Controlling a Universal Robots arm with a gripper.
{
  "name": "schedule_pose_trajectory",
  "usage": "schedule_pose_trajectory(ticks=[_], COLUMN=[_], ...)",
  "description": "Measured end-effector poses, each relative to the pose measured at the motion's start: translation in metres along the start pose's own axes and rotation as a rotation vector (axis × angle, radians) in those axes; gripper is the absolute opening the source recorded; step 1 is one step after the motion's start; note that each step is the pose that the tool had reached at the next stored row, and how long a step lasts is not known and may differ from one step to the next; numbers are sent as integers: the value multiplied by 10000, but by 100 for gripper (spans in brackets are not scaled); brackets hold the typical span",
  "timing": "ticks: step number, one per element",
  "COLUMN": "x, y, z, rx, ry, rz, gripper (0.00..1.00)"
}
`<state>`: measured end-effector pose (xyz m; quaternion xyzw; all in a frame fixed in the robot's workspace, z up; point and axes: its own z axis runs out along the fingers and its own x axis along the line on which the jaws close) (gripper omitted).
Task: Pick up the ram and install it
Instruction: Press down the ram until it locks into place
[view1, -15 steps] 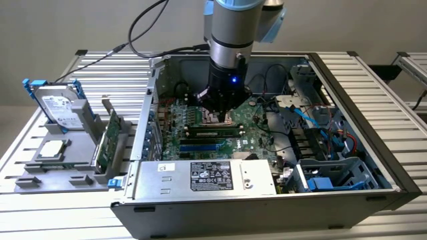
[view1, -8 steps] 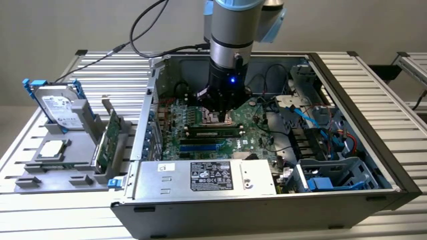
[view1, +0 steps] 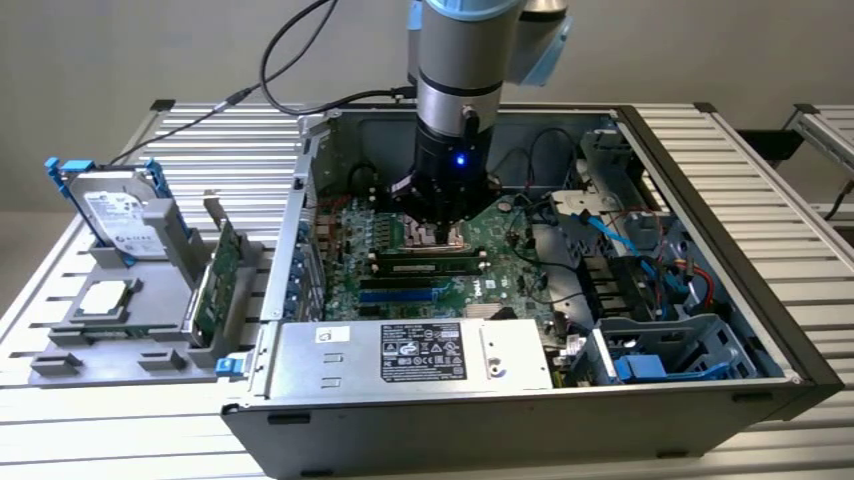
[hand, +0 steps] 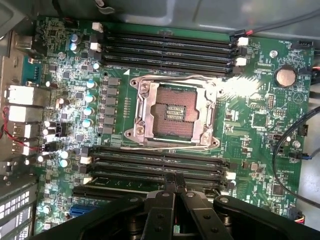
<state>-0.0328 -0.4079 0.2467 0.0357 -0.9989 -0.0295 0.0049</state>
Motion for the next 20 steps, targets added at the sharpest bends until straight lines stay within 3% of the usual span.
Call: schedule_pose_trajectory(ticks=[6,13,14,15,20], x=[19,20,20,21,20], y=[2,1,-4,-5,-5], z=[1,0,0,-1,-1], rx=[21,22,-64,-198,-215], ry=[-25,-26,-30,-36,-34], rz=[380,393,393,392,390], gripper=[11,11,11,11,11])
